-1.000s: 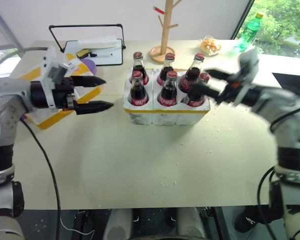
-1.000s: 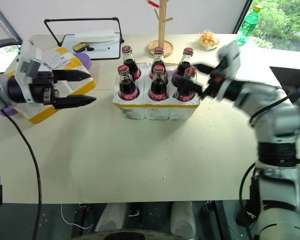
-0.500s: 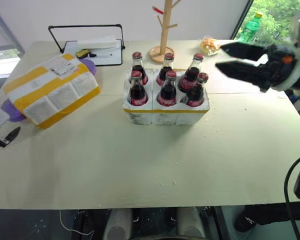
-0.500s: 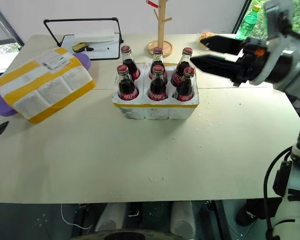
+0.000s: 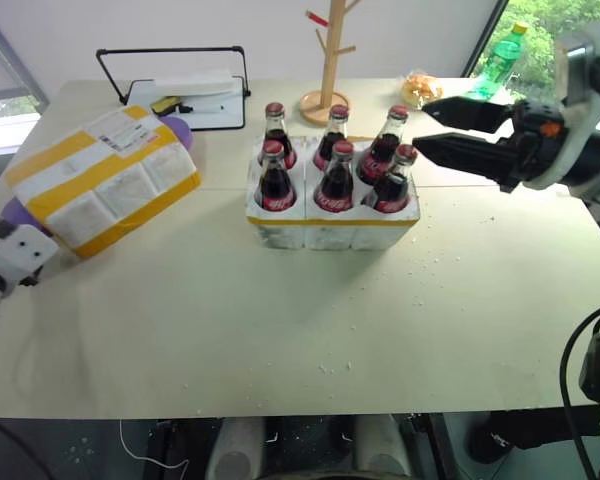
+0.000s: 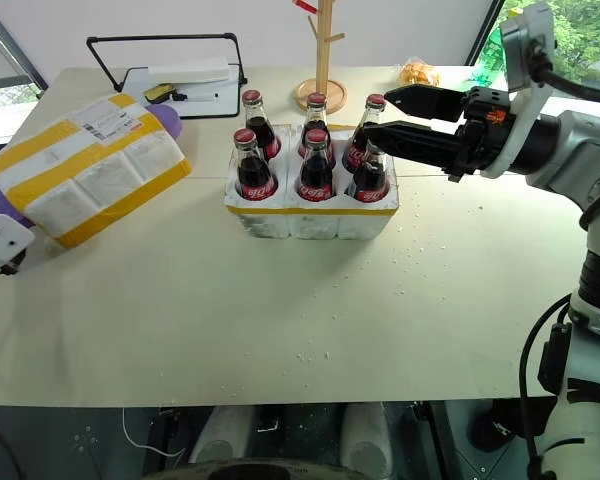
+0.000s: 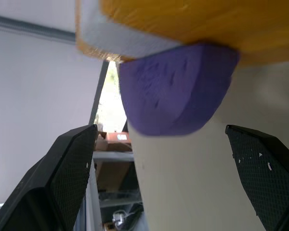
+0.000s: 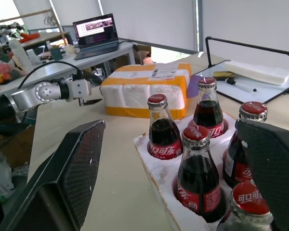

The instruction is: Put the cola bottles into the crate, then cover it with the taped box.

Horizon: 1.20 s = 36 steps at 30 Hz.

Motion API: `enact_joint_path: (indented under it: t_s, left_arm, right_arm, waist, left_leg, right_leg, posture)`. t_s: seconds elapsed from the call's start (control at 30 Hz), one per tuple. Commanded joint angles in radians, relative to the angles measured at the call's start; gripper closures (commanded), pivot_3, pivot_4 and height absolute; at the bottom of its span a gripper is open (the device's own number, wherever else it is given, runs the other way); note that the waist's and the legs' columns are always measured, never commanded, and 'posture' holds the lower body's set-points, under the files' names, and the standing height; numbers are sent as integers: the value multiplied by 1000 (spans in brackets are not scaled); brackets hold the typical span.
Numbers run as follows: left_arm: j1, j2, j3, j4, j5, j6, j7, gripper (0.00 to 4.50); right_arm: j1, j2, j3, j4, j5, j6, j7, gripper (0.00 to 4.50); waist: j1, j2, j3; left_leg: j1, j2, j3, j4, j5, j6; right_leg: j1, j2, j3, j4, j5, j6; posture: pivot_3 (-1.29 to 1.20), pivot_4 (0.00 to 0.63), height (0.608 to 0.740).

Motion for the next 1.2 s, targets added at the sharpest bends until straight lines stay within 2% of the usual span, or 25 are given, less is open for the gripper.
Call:
enact_joint_path:
  t_s: [0.03, 0.23, 0.37, 0.5, 0.53, 0.57, 0.73, 0.93, 1.07, 1.2]
  left_arm:
    - [-75, 11, -57, 101, 37, -75, 54, 0]
    - [-185, 5, -136, 247, 51, -142, 88, 0]
    - [-231, 12, -162, 322, 44, -179, 93, 1280]
    - [-253, 19, -169, 342, 41, -198, 97, 3369]
    - [-257, 21, -171, 342, 40, -198, 97, 3800]
    - [-260, 23, -172, 341, 40, -198, 99, 4029]
    - [-283, 49, -162, 307, 33, -187, 98, 4055]
    - [-360, 87, -116, 170, -13, -174, 52, 4055]
    - [-530, 68, -125, 64, -49, -159, -16, 4055]
    - [-731, 2, -176, 0, -76, -115, -125, 4055]
  right_arm:
    - [1, -24, -57, -55, 31, 8, -23, 64]
    - [23, -31, -84, -84, 49, 23, -54, 64]
    - [41, -42, -92, -92, 40, 18, -70, 0]
    - [71, -61, -101, -99, 30, 4, -70, 0]
    - [78, -67, -103, -98, 27, 0, -67, 0]
    - [84, -73, -103, -98, 23, -3, -64, 0]
    - [122, -110, -122, -90, 21, -2, -40, 0]
    - [192, -165, -138, -85, -43, -65, -10, 0]
    - [265, -201, -184, -88, -58, -76, 15, 0]
    - [309, -197, -217, -107, -71, -88, -14, 0]
  waist:
    - [0, 0, 0]
    - [0, 0, 0]
    - [0, -1, 0]
    - [1, -1, -1]
    - [1, -1, -1]
    - [2, 0, -1]
    - [3, -1, -1]
    - [4, -2, -1]
    - [8, -6, -1]
    - [2, -6, -1]
  left_leg:
    - [0, 0, 0, 0, 0, 0]
    - [1, 1, 3, 0, 1, 2]
    - [1, 1, 3, 0, 1, 3]
    - [1, 1, 3, 0, 1, 3]
    - [2, 1, 4, 0, 1, 3]
    - [2, 1, 4, 0, 1, 3]
    - [2, 1, 4, 0, 1, 4]
    - [2, 1, 4, 0, 1, 4]
    - [-1, 1, 2, 3, 1, 5]
    - [0, 1, 3, 5, 1, 6]
  right_leg:
    - [0, 0, 0, 0, 0, 0]
    - [0, 0, 0, 0, 0, 0]
    - [0, 0, 0, 0, 0, 0]
    - [1, 0, 0, 0, 0, 0]
    - [1, 0, 0, 0, 0, 0]
    - [1, 0, 0, 0, 0, 0]
    - [1, 0, 0, 0, 0, 0]
    - [1, 0, -1, 0, 0, 0]
    - [2, 1, -3, 0, 0, 0]
    - [4, 1, -2, 0, 1, 2]
  posture:
    - [0, 150, 740]
    - [0, 150, 740]
    - [0, 150, 740]
    - [0, 150, 740]
    - [0, 150, 740]
    - [0, 150, 740]
    - [0, 150, 740]
    - [0, 150, 740]
    - [0, 150, 740]
    - [0, 150, 740]
